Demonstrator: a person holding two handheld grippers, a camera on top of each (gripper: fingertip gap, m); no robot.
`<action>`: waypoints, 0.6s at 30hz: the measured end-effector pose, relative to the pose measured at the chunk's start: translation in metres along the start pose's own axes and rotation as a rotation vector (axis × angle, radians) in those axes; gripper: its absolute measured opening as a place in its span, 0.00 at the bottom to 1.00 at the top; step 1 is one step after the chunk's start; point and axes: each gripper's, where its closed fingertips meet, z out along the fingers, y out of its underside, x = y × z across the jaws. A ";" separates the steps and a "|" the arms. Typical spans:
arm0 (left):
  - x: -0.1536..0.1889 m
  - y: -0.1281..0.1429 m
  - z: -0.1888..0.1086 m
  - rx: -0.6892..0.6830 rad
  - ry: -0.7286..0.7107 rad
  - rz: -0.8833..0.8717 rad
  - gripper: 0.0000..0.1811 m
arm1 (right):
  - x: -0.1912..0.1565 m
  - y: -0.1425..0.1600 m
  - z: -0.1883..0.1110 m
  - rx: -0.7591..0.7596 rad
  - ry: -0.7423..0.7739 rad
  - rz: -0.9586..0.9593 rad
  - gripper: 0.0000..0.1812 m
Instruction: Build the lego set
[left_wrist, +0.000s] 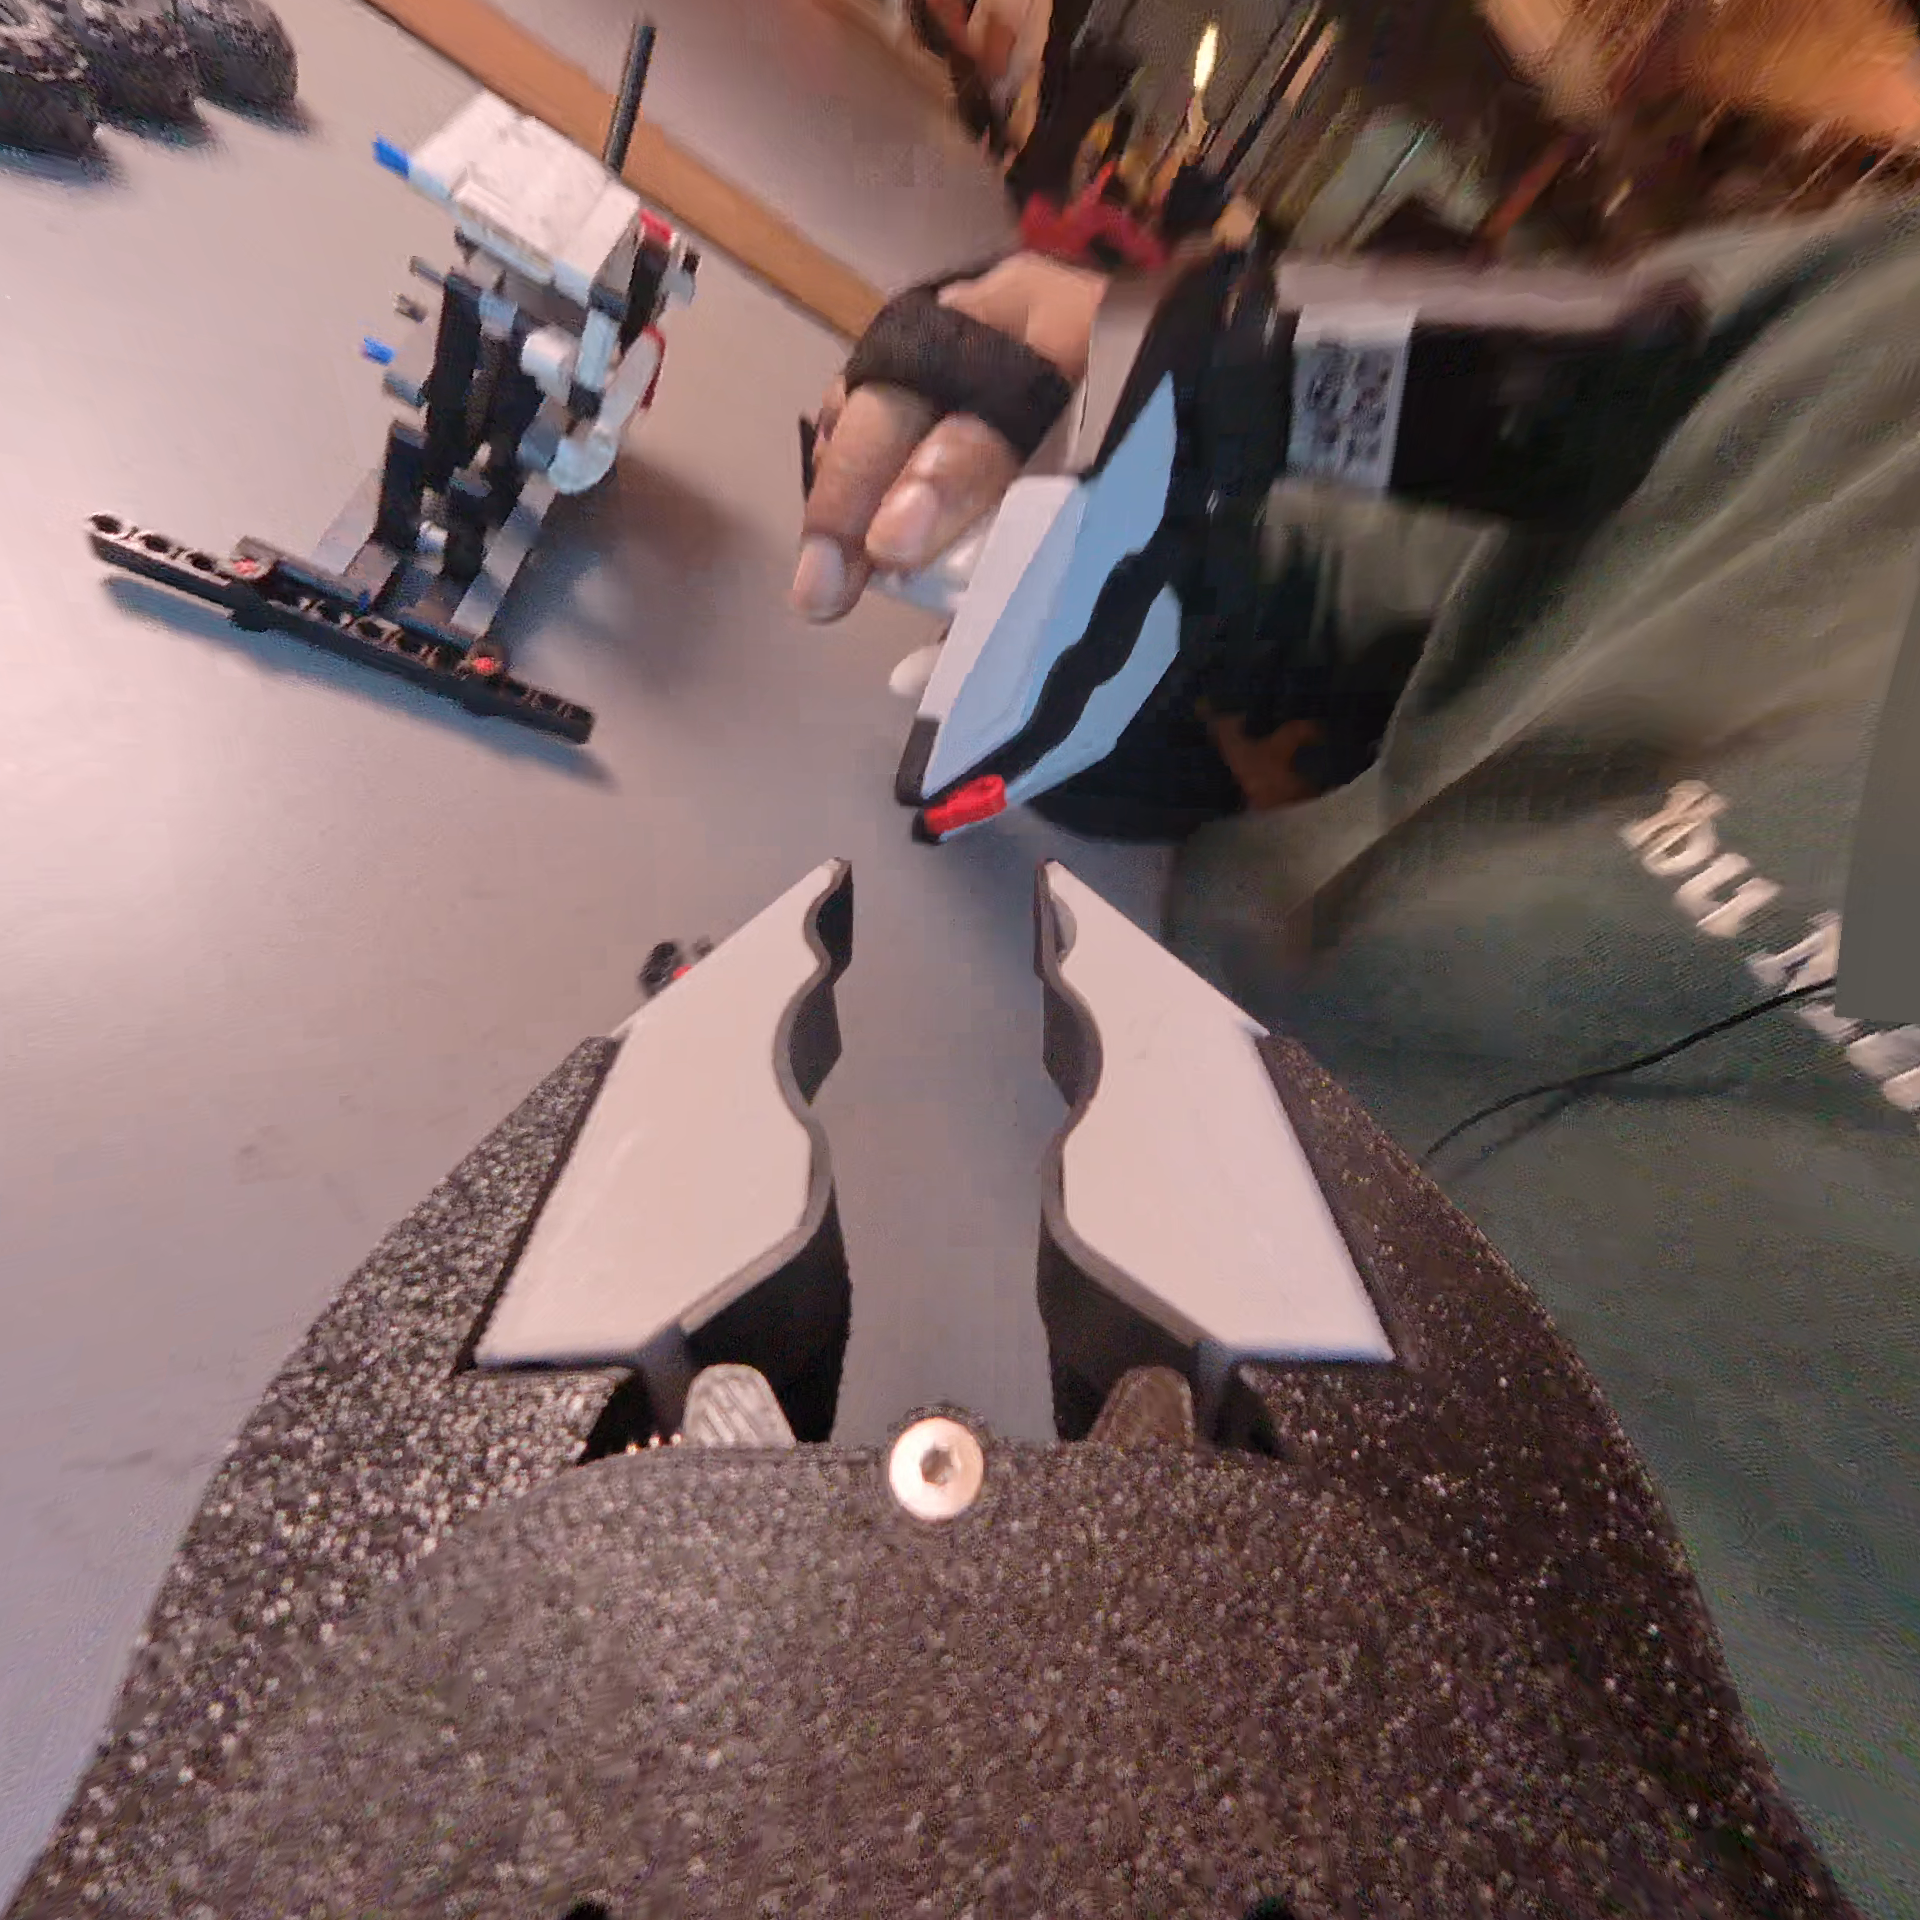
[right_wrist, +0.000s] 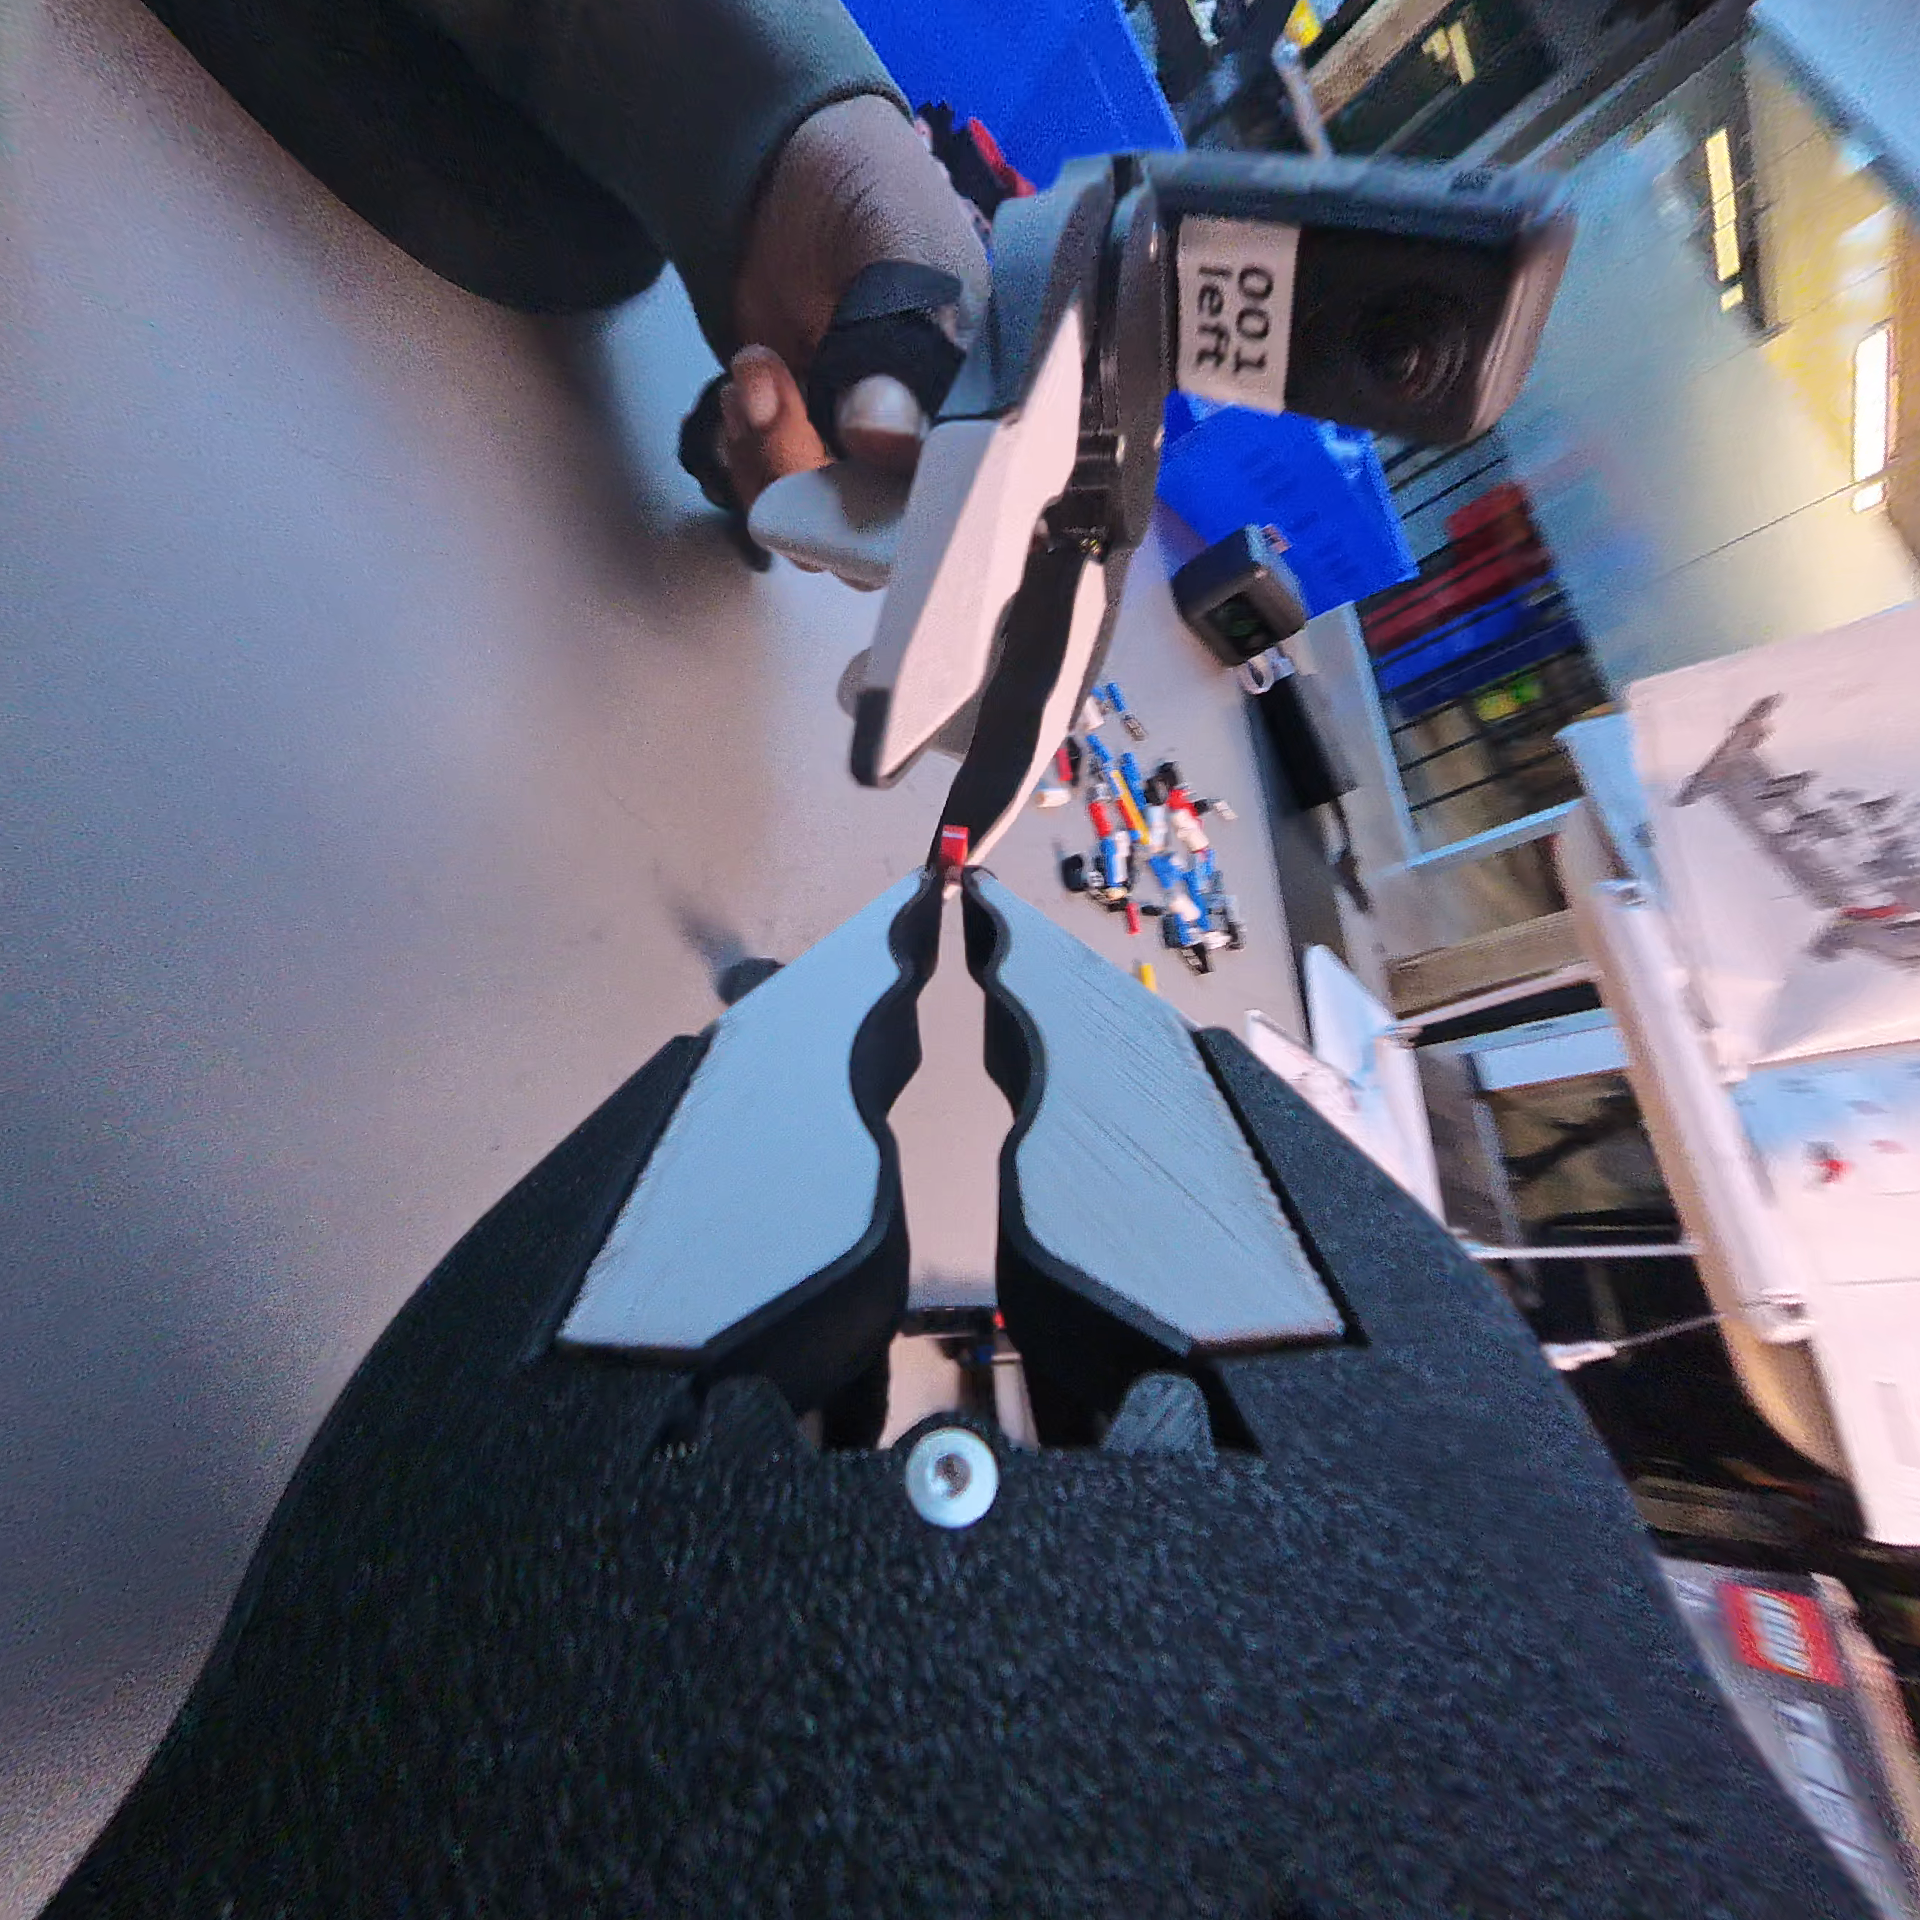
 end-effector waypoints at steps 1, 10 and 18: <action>0.006 -0.009 -0.001 0.064 0.048 -0.058 0.20 | 0.003 -0.003 -0.001 -0.006 0.033 -0.048 0.02; 0.022 -0.029 -0.001 0.164 0.028 -0.031 0.10 | 0.018 -0.022 -0.009 -0.054 0.176 -0.257 0.02; 0.027 -0.012 0.002 0.082 -0.005 0.177 0.06 | 0.005 -0.027 -0.012 -0.011 0.085 -0.083 0.06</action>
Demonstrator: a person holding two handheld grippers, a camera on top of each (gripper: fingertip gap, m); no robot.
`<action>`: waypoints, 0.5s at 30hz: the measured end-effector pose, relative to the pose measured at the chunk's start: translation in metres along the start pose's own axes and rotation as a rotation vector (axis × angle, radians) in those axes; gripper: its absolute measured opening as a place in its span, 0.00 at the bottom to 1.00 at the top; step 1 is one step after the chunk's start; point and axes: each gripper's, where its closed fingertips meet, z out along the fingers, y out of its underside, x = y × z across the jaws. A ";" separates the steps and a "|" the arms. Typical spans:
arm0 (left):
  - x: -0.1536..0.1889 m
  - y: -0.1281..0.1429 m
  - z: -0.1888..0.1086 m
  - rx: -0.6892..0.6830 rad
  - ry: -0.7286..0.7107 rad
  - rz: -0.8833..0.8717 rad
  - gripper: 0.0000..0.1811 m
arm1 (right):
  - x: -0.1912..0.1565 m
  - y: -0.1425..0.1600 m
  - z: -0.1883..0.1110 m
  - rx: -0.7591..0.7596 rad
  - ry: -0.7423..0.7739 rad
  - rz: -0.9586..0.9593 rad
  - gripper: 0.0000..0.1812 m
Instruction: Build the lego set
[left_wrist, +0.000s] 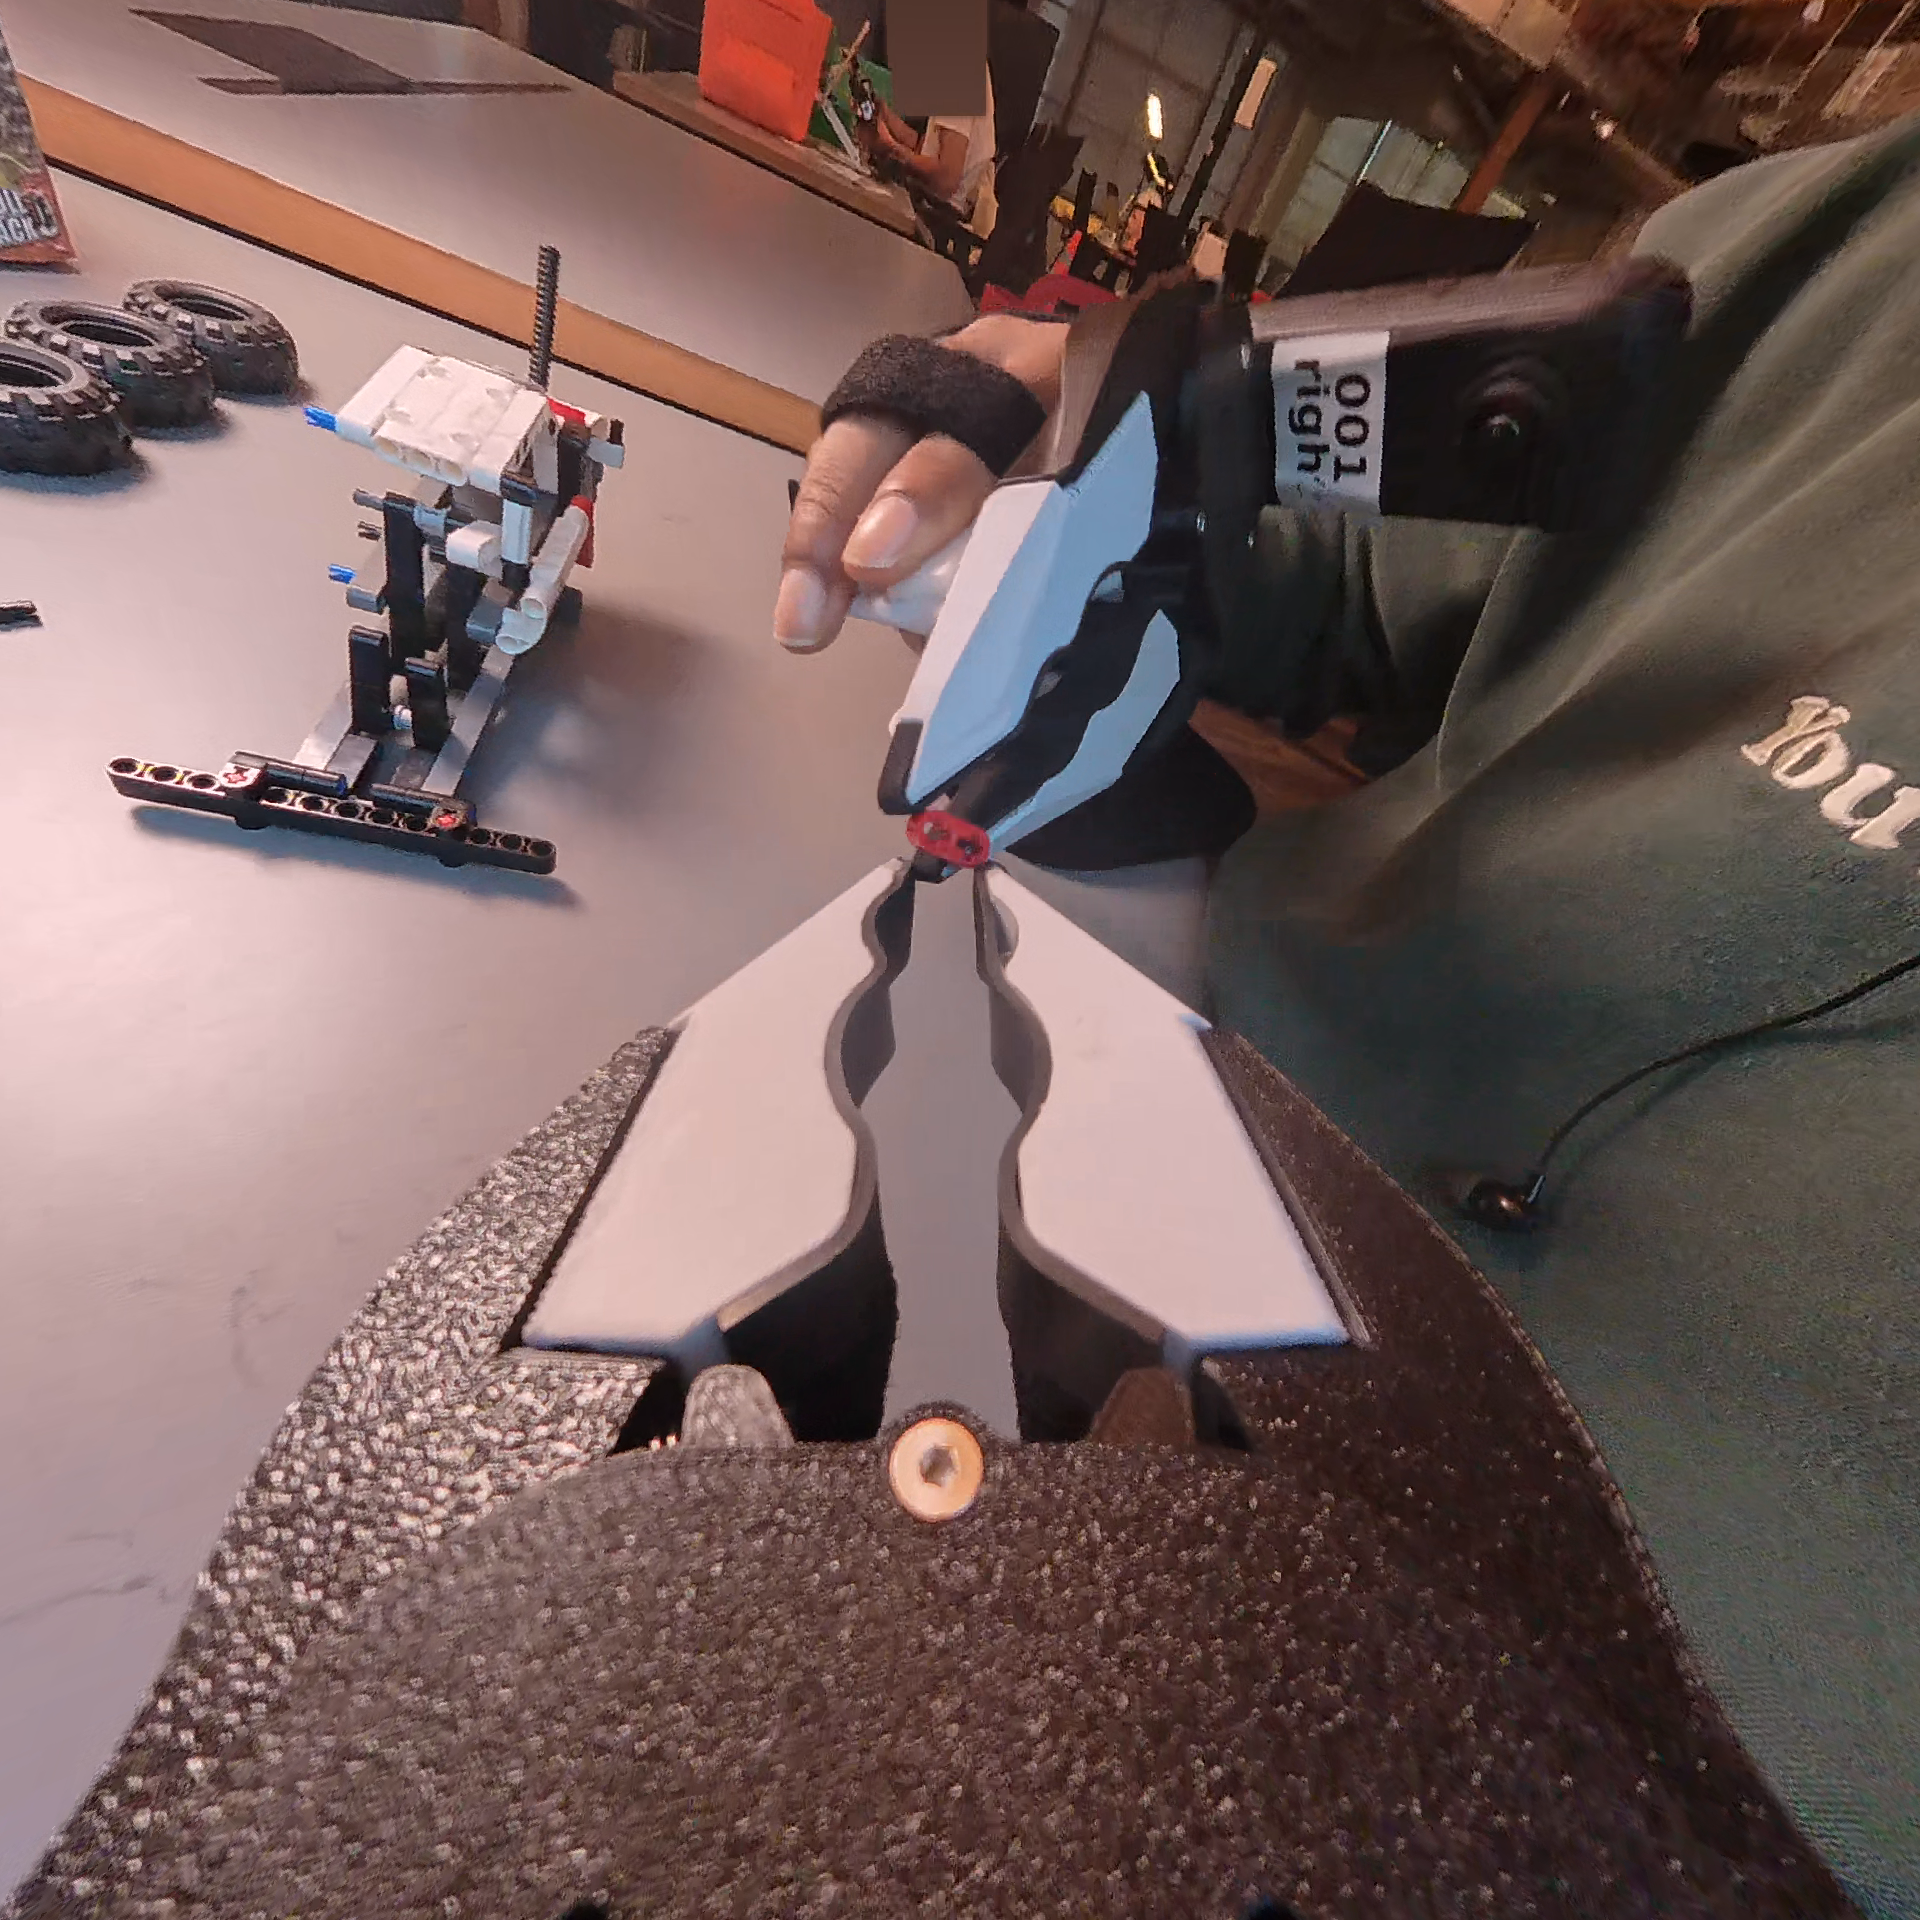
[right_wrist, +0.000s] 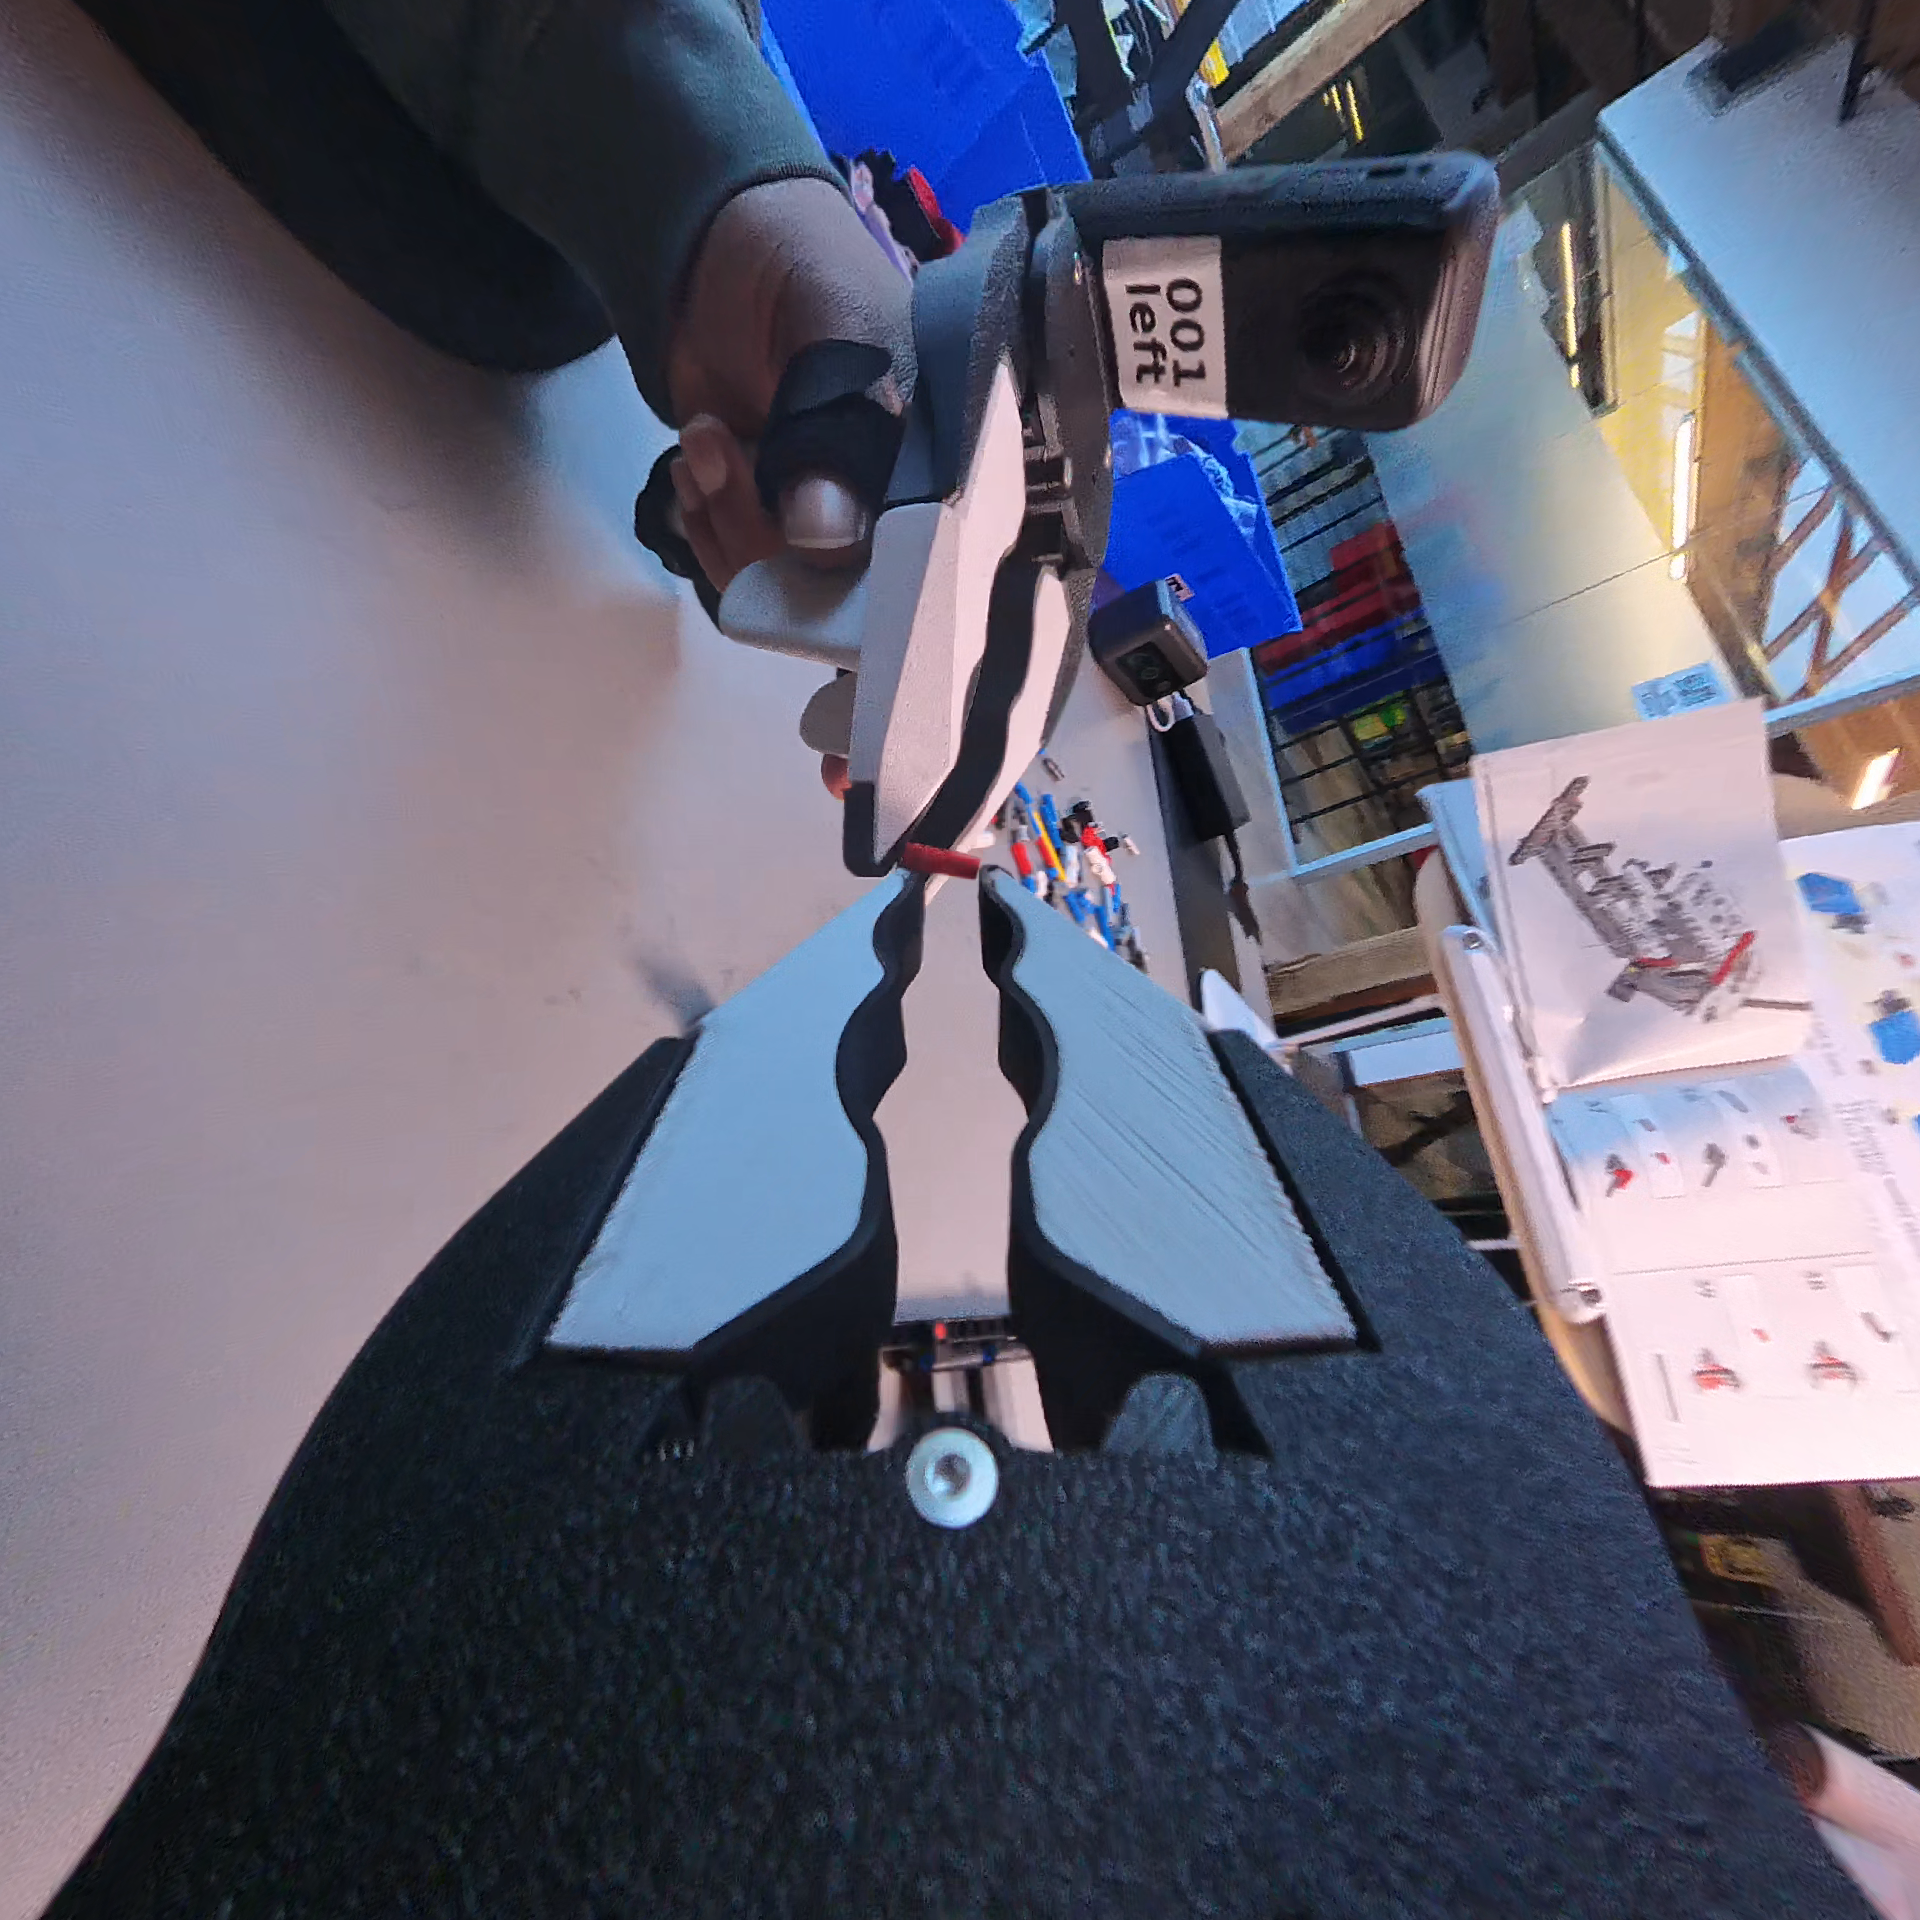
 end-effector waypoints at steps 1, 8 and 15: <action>0.000 0.003 0.002 -0.016 -0.011 0.015 0.05 | -0.003 0.002 0.000 0.005 -0.011 0.030 0.06; -0.016 0.051 0.017 -0.280 -0.107 -0.002 0.00 | -0.055 0.040 0.000 -0.104 -0.201 0.192 0.00; -0.030 0.075 0.017 -0.433 -0.192 -0.008 0.03 | -0.076 0.071 -0.016 -0.220 -0.328 0.418 0.03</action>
